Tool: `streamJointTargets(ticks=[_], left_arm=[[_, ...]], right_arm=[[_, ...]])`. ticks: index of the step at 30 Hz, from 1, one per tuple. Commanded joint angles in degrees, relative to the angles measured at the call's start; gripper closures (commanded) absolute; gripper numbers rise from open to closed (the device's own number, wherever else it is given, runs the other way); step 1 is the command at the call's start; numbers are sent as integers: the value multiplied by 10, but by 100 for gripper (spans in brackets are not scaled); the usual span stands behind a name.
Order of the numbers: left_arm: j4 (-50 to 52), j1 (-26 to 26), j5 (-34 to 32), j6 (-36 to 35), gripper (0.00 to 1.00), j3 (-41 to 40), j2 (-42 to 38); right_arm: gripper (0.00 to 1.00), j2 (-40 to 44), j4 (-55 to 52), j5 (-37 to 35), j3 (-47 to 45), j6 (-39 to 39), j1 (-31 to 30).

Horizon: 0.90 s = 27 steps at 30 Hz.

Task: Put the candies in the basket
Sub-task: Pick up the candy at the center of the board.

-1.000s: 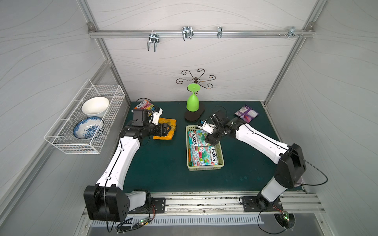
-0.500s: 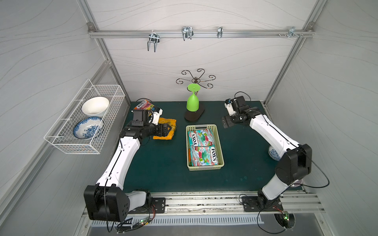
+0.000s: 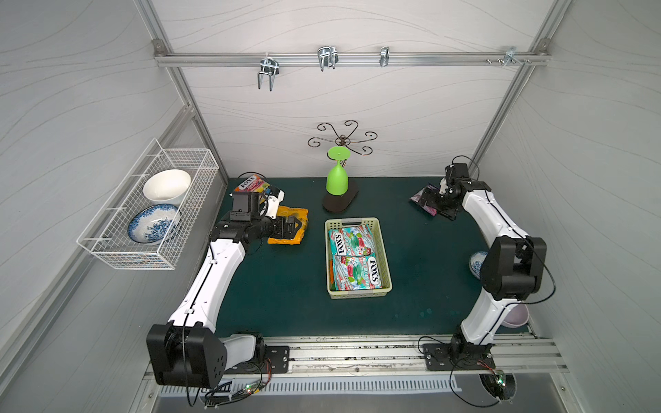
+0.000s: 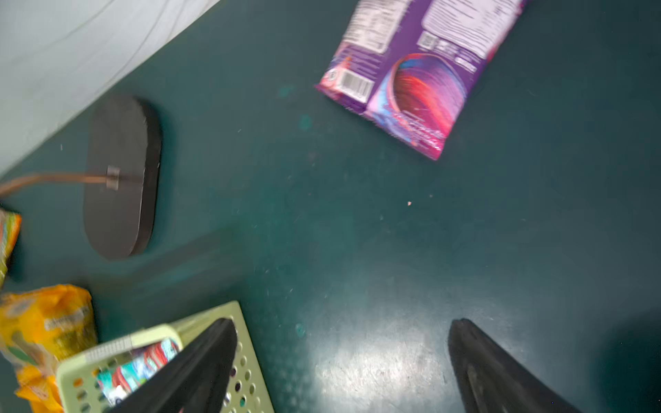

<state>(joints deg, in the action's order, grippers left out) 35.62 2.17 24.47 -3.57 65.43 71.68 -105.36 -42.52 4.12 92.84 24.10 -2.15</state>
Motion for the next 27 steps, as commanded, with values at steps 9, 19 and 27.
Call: streamJointTargets(ticks=[9,19,27], left_arm=[[-10,-2,8,5,2,13,7],[-4,-2,9,6,2,24,25],[1,-3,5,4,2,31,45]], right_arm=[[6,-94,-30,-12,84,42,39],[10,-174,-25,-24,122,56,60],[21,-256,-20,13,174,63,77]])
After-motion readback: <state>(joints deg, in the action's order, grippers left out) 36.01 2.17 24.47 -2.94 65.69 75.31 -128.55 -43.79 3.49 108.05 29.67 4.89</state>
